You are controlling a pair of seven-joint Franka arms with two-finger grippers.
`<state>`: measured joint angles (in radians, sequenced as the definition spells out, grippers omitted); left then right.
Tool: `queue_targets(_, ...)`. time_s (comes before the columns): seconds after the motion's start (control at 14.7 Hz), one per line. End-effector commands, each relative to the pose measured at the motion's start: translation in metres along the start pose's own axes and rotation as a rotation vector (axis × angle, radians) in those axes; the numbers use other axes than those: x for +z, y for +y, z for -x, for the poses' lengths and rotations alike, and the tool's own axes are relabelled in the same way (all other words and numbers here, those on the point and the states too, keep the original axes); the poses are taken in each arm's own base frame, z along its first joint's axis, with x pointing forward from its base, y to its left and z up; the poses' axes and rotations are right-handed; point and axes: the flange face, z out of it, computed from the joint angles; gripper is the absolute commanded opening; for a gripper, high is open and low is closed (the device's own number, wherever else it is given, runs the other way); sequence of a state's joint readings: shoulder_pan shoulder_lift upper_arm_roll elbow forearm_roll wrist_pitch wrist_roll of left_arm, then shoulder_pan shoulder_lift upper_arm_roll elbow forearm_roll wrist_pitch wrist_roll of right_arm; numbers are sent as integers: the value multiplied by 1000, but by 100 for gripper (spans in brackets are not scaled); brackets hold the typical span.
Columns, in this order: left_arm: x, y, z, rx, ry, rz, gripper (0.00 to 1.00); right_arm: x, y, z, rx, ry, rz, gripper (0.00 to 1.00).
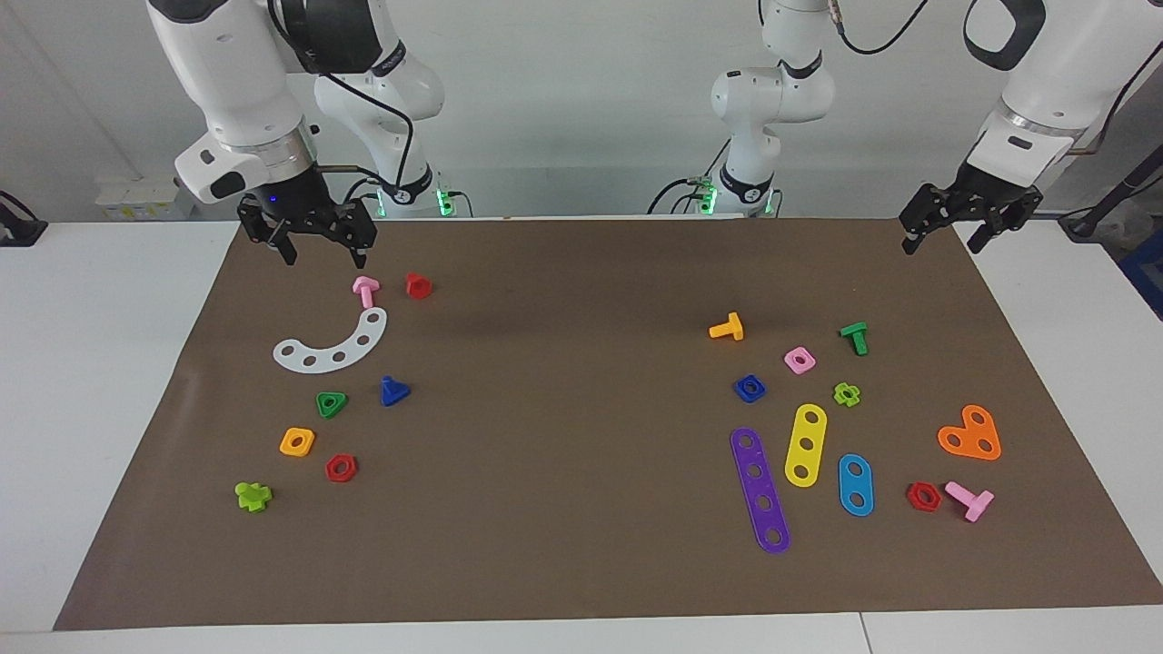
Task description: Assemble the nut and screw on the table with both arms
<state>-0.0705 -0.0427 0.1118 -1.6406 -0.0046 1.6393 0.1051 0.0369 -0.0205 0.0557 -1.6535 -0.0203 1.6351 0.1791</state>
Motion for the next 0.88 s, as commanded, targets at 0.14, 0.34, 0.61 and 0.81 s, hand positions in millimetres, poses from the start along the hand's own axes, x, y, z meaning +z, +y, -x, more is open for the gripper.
queue_targets(0.14,-1,-1,6,-13,24,-1,100,-2,1,8,-36,22,-23,99)
queue_targets(0.34,0,-1,6,-13,23,0,100,-2,2,8,-82,26,-22,99)
queue_targets(0.61,7,1,11,-71,26,4,100,15,1,11,-82,47,-23,99)
queue_targets(0.81,45,26,22,-127,65,12,100,40,1,15,-81,70,-25,99)
